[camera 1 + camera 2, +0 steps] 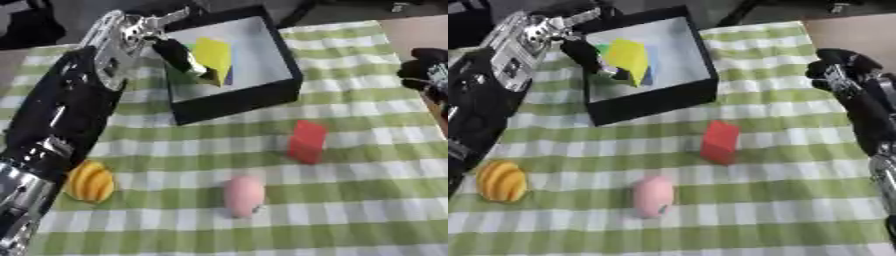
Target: Pick up objects on the table and place them in the box.
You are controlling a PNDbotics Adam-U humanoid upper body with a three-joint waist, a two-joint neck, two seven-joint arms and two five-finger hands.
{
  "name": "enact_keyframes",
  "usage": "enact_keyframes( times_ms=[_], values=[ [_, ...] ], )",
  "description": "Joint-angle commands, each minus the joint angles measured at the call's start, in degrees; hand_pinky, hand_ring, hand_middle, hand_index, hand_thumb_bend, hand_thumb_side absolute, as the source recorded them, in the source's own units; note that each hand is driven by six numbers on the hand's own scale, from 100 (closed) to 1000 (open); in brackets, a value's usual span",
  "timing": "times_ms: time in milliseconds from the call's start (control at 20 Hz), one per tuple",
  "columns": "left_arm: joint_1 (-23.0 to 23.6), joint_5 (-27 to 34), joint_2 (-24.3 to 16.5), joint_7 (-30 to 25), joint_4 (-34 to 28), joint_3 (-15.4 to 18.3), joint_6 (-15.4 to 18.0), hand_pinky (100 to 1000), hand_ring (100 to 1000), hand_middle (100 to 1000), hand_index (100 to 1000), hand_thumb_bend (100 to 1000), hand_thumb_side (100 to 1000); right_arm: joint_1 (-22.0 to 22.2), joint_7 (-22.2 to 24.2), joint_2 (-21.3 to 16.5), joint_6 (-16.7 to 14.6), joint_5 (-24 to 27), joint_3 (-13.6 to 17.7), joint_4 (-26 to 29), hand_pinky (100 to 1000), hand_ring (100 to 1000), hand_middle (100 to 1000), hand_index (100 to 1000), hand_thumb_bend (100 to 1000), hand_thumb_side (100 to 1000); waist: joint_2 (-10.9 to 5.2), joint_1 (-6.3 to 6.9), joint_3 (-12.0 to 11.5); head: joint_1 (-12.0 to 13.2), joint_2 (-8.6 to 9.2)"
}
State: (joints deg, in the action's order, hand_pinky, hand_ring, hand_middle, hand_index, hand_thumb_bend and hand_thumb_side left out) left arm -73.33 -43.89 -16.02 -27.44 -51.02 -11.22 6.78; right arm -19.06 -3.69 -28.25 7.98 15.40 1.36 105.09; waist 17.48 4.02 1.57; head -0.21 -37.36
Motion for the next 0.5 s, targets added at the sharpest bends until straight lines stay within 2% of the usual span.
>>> enact_keyframes(
  times_ms=[50, 150, 300, 500],
  values=[
    [-0.3, 4.7, -5.2, 0.1, -5.8, -1.1, -0.5, 850, 836, 787, 859, 430, 219, 0.1, -0.3, -1.5, -0.1, 0.0, 0.6, 0.5, 836, 764, 653, 775, 100, 539, -1.59, 0.48, -0.6, -0.6, -1.01],
    [1.0, 9.7, -8.8, -0.1, -11.3, -2.7, -1.1, 842, 823, 770, 844, 406, 202, 0.7, -0.6, -2.0, -0.3, -0.1, 0.8, 0.5, 836, 765, 653, 775, 100, 539, -1.86, 0.59, -1.3, -1.1, -1.69],
    [3.4, 17.6, -15.1, -2.1, -20.4, -5.2, -3.3, 842, 823, 771, 847, 411, 224, 1.5, -0.8, -2.8, -0.4, -0.3, 1.1, 0.5, 836, 765, 653, 775, 100, 539, -2.23, 0.62, -2.3, -1.9, -2.51],
    [7.2, 26.1, -23.2, -3.6, -31.2, -7.2, -8.5, 845, 827, 777, 852, 413, 238, 2.3, -1.2, -3.1, -0.6, -0.4, 1.4, 0.4, 836, 765, 653, 775, 100, 538, -2.79, 0.37, -3.8, -2.8, -3.32]
  ],
)
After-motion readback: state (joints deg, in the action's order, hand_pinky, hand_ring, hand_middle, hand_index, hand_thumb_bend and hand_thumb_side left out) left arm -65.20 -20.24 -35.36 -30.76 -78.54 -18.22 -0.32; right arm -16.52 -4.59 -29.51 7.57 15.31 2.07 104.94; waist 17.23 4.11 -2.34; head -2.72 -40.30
